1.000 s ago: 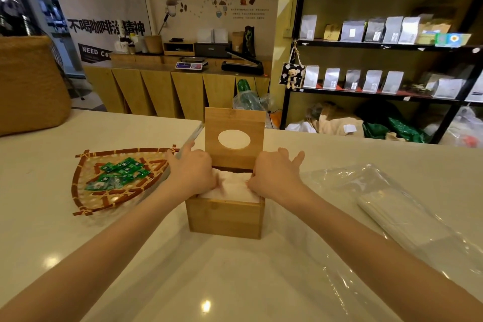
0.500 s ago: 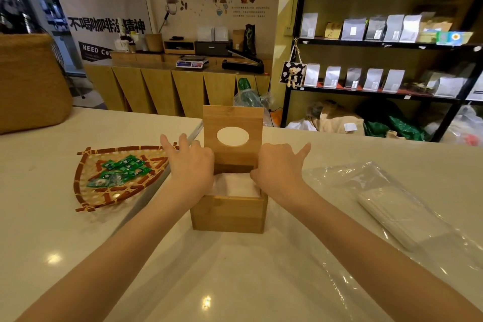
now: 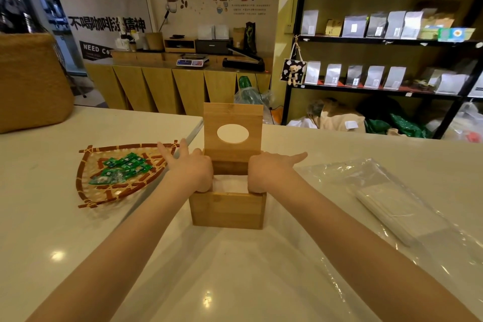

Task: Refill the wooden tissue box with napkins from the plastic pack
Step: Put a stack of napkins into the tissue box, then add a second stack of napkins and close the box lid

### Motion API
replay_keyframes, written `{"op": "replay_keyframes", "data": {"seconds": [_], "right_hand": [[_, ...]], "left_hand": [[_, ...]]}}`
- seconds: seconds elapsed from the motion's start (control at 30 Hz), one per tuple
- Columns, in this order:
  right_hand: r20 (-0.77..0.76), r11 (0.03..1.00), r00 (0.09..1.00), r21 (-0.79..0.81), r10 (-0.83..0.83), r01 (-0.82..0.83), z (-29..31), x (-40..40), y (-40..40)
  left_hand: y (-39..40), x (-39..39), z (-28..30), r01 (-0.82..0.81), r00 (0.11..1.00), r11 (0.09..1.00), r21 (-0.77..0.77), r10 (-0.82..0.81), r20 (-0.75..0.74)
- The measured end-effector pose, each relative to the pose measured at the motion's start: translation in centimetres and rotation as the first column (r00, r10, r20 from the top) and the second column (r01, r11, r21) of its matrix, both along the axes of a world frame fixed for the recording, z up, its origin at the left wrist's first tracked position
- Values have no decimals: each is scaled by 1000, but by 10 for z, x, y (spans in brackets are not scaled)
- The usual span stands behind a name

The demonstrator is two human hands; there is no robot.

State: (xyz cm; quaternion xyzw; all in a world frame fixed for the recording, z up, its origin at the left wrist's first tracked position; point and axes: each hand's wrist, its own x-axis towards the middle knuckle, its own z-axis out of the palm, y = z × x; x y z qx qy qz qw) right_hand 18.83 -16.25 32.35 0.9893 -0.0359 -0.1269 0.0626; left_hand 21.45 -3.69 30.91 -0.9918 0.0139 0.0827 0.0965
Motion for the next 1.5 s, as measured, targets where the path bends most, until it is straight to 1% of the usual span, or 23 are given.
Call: {"op": "replay_keyframes", "data": {"seconds": [0.1, 0.2, 0.27, 0.3, 0.37, 0.43, 0.5, 0.6, 0.63, 0.67, 0.73, 0.77, 0.8, 0.9, 0.97, 1.03, 1.07, 1.1, 1.13, 1.2, 1.3, 1.4, 1.5], "right_hand": [[15, 997, 1000, -81, 2, -1, -3, 1, 3], [-2, 1000, 1000, -25, -5, 5, -4, 0, -1], [-5, 993, 1000, 116, -5, 5, -4, -1, -5], [-14, 970, 1000, 243, -11, 14, -3, -2, -9], [-5, 866, 1000, 500, 22, -17, 1, -6, -19], [67, 743, 996, 663, 65, -93, 9, -15, -33], [134, 659, 991, 744, 19, -113, 17, -26, -52], [221, 639, 974, 758, -58, -134, 25, -47, -85], [246, 637, 967, 757, -74, -144, 27, -58, -96], [267, 629, 960, 761, -80, -159, 29, -70, -108], [281, 601, 956, 780, -85, -176, 32, -97, -132], [268, 581, 958, 797, -99, -163, 32, -112, -145], [248, 559, 960, 818, -128, -137, 31, -127, -158], [212, 501, 938, 864, -275, -48, 22, -171, -193], [234, 527, 898, 850, -373, -3, 12, -199, -214], [279, 559, 841, 828, -464, 34, 0, -225, -231], [297, 561, 811, 826, -504, 46, -6, -238, -236], [313, 565, 784, 823, -536, 58, -12, -250, -240], [325, 573, 763, 816, -559, 72, -18, -261, -243], [337, 603, 746, 790, -574, 108, -32, -281, -245], [317, 652, 768, 740, -556, 166, -57, -300, -243], [336, 717, 795, 675, -506, 171, -75, -306, -238], [352, 793, 858, 600, -375, 101, -88, -302, -233]], "left_hand": [[0, 1, -2, 10, 1000, 999, 42, -10, 7], [0, 1, -1, 35, 999, 998, 52, -35, 2], [-1, -3, 3, 36, 999, 998, 59, -35, -15], [-2, -5, 7, 36, 999, 997, 75, -35, -14], [-6, -13, 18, 29, 999, 997, 74, -31, 27], [-16, -25, 34, 41, 993, 999, 8, -42, 113], [-31, -45, 50, 104, 970, 992, -69, -86, 227], [-63, -85, 64, 291, 879, 954, -66, -240, 411], [-75, -99, 66, 396, 834, 916, -73, -325, 445], [-88, -112, 66, 521, 779, 846, -114, -417, 469], [-111, -131, 63, 734, 656, 641, -227, -581, 481], [-122, -136, 59, 794, 600, 554, -250, -649, 468], [-133, -138, 53, 834, 549, 492, -249, -705, 449], [-170, -140, 26, 901, 425, 355, -248, -833, 354], [-195, -143, 7, 949, 282, 210, -235, -899, 334], [-216, -148, -13, 975, 132, 55, -216, -923, 361], [-225, -151, -23, 977, 85, 4, -213, -925, 372], [-232, -152, -32, 976, 66, -17, -219, -928, 367], [-238, -151, -41, 972, 67, -15, -233, -938, 341], [-247, -150, -55, 970, 86, 22, -243, -962, 257], [-253, -146, -71, 967, 117, 66, -246, -973, 201], [-255, -147, -79, 964, 105, 40, -264, -967, 234], [-257, -150, -78, 960, 115, 20, -278, -937, 331]]}}
